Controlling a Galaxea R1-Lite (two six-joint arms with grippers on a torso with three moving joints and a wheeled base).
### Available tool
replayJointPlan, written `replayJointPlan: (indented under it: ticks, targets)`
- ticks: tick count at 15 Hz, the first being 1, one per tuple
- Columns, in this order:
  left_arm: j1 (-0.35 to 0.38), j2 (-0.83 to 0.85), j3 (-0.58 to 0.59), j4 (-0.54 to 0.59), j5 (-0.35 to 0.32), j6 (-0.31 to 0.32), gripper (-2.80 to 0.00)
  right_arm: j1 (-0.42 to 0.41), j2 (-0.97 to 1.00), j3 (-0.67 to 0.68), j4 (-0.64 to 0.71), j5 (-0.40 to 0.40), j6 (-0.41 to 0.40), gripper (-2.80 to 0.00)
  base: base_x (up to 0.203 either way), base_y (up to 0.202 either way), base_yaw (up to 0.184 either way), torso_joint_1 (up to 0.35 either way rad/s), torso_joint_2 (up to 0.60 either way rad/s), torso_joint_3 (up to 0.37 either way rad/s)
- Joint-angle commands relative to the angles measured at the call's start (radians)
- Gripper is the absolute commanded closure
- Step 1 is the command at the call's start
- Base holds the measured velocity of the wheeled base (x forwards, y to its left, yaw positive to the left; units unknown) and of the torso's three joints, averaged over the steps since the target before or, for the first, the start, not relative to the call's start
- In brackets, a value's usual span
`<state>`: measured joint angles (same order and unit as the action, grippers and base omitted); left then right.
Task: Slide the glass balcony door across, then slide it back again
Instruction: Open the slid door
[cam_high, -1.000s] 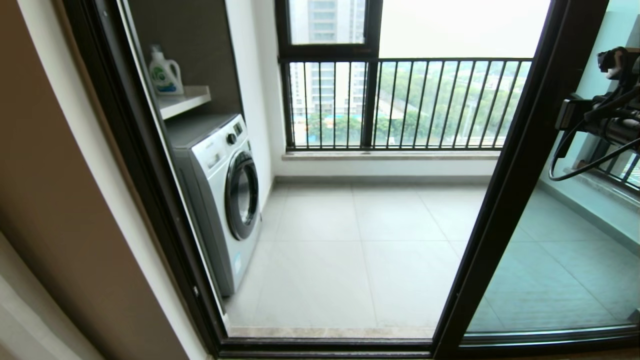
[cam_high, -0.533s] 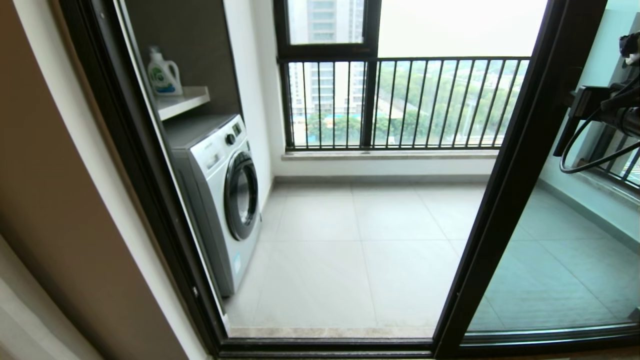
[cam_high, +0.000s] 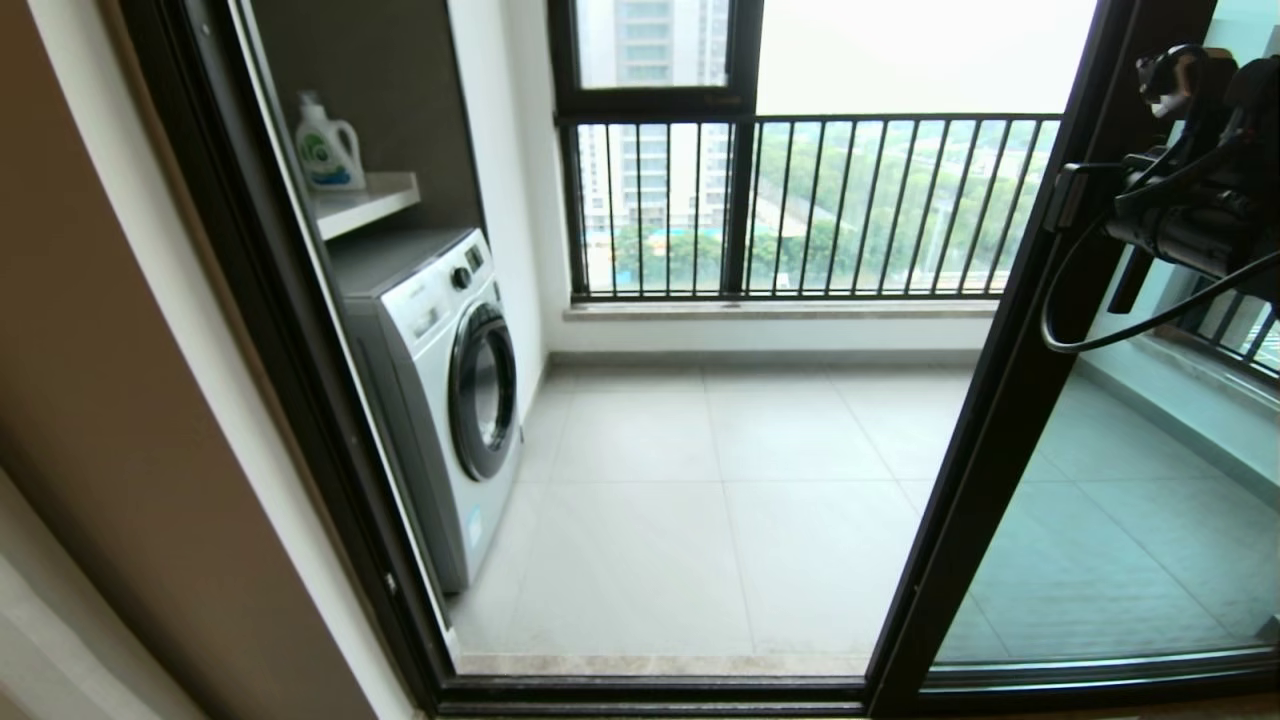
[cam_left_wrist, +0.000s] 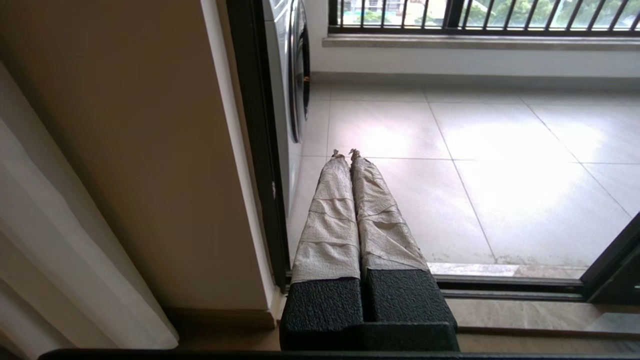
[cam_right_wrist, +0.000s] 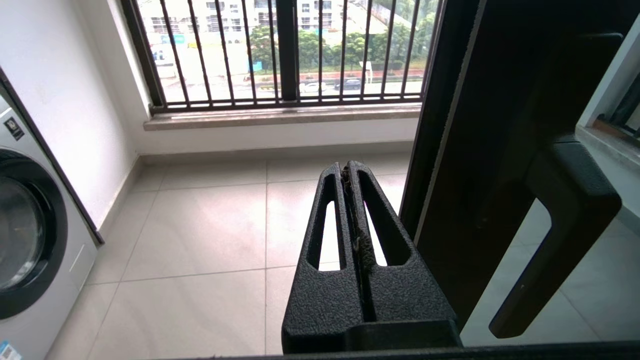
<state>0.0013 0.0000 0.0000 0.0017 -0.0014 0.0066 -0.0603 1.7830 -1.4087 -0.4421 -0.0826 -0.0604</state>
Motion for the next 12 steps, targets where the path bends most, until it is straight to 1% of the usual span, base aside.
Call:
replayJointPlan:
  ticks: [1, 3, 5, 10, 12]
  targets:
    - [0.000, 0.002, 0.002, 0.000, 0.000, 0.000, 0.00, 0.010, 0.103, -0.052, -0.003, -0.021, -0.001, 0.00, 0.000, 0.000, 0.000, 0.000, 0.00, 0.000]
    - [0.000, 0.002, 0.000, 0.000, 0.000, 0.000, 0.00, 0.010, 0.178, -0.143, -0.004, -0.053, 0.000, 0.00, 0.000, 0.000, 0.000, 0.000, 0.00, 0.000]
    - [0.000, 0.002, 0.002, 0.000, 0.000, 0.000, 0.00, 0.006, 0.232, -0.206, -0.004, -0.075, -0.001, 0.00, 0.000, 0.000, 0.000, 0.000, 0.00, 0.000]
    - [0.000, 0.002, 0.000, 0.000, 0.000, 0.000, 0.00, 0.001, 0.294, -0.287, -0.003, -0.077, -0.001, 0.00, 0.000, 0.000, 0.000, 0.000, 0.00, 0.000]
    - [0.000, 0.002, 0.000, 0.000, 0.000, 0.000, 0.00, -0.018, 0.307, -0.299, -0.003, -0.077, -0.001, 0.00, 0.000, 0.000, 0.000, 0.000, 0.00, 0.000]
